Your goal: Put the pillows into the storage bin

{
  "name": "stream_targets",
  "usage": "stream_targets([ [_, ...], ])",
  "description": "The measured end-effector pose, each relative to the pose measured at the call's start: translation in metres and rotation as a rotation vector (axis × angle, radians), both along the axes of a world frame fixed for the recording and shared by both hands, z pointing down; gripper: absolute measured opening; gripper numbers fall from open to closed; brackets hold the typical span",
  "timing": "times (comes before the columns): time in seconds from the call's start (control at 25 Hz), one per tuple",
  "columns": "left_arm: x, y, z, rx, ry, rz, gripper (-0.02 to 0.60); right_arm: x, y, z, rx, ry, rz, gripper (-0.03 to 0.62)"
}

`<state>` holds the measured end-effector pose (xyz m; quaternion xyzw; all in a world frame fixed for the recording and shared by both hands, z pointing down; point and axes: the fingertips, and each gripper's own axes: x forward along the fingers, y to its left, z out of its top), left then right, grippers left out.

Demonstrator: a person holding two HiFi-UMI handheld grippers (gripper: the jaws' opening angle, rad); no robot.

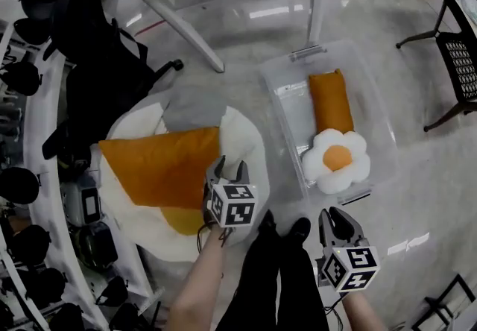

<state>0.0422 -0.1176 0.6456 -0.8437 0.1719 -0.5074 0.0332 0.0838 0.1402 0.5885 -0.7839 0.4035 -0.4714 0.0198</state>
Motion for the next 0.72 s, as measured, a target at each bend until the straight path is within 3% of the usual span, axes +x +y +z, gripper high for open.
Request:
stream_targets([
  [0.28, -0.046, -0.061, 0.021, -0.009, -0.026, -0.092, 0.179, -0.029, -0.092, 0.020, 0.026, -0.020, -0.136, 0.075],
  [0.52, -0.053, -0.098, 0.049, -0.009, -0.076, -0.057, 0.193, -0.036, -0.155, 0.043, 0.050, -0.037, -0.156, 0.075],
  [0.72, -0.044, -0.122, 0.073, -0.004, -0.116, 0.003, 0.195, -0.031, -0.186, 0.066, 0.053, -0.056, -0.109, 0.075],
])
